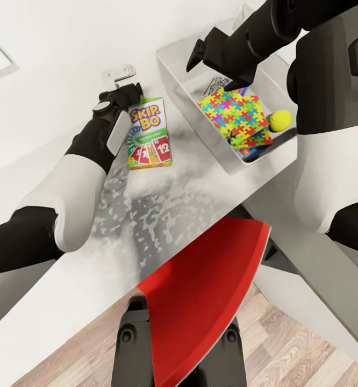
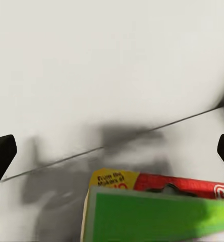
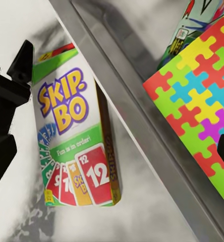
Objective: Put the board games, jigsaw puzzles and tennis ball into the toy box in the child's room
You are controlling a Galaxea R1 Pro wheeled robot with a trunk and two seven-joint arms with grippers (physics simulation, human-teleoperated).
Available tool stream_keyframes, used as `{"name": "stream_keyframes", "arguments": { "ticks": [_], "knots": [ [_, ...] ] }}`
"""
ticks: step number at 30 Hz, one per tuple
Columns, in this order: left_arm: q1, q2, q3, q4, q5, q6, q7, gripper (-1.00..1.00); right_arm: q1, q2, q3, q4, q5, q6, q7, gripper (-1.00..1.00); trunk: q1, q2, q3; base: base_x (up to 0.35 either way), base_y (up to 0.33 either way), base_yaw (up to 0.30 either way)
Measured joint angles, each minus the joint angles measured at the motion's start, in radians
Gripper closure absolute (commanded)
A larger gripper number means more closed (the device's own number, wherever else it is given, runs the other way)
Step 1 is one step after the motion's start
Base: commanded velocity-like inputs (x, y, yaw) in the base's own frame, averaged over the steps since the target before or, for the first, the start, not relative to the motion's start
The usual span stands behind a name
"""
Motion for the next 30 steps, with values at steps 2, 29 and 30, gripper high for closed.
{"name": "stream_keyframes", "arguments": {
  "ticks": [2,29,30],
  "knots": [
    [-0.013,0.000,0.000,0.000,0.003,0.004,0.000,-1.00,0.000,0.000,0.000,0.002,0.000,0.000,0.000,-1.00,0.000,0.000,-0.003,0.000,0.000,0.000],
    [-0.029,0.000,-0.001,0.025,0.014,0.007,0.000,-1.00,-0.088,-0.004,0.003,-0.026,-0.008,0.014,0.000,-1.00,0.000,0.000,-0.044,0.000,0.000,0.000],
    [-0.029,0.000,-0.001,0.026,0.014,0.007,0.000,-1.00,-0.102,-0.004,0.004,-0.027,-0.008,0.017,0.000,-1.00,0.000,0.000,-0.045,0.000,0.000,0.000]
  ]
}}
